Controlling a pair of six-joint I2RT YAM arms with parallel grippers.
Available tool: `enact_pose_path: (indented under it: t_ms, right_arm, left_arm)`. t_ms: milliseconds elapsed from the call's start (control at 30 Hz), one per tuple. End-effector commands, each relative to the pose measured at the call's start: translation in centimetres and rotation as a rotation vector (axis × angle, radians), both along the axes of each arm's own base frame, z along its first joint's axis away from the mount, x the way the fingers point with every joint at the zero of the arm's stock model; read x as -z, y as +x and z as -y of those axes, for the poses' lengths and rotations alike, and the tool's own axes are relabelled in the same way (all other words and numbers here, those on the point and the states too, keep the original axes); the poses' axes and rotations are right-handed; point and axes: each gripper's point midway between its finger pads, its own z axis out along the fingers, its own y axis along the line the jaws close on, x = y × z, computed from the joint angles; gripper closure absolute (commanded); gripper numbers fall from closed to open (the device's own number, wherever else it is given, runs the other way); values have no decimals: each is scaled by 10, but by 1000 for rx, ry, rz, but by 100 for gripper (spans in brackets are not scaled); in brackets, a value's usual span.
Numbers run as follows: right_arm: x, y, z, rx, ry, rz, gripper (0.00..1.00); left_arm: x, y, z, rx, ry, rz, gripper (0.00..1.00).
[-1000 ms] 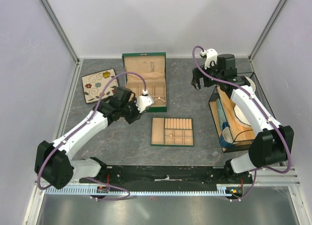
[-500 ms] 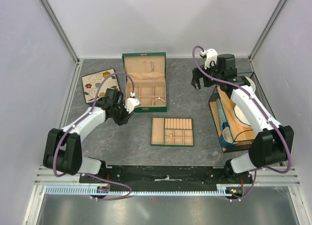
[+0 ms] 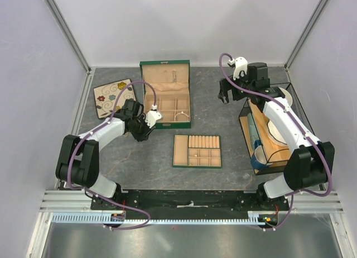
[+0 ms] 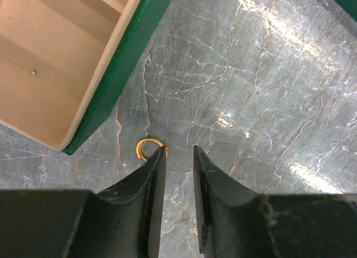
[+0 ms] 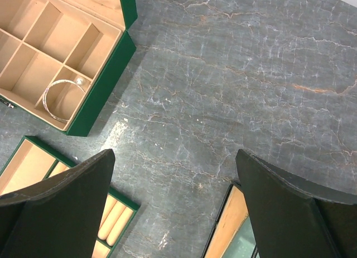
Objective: Organize the mixed jewelry
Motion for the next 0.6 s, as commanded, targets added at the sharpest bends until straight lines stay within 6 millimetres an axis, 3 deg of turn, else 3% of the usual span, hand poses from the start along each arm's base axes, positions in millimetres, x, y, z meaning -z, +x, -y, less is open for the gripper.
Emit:
enact_pose_path:
  t_ms: [0,567]
  right_arm:
    - [-1,4,-1,-5,7,20,2]
    - [-1,4,0,-3,6,20,2]
  left_arm:
    - [-12,23,3,37,-1,88,67]
    - [0,24,-9,29,20,65,67]
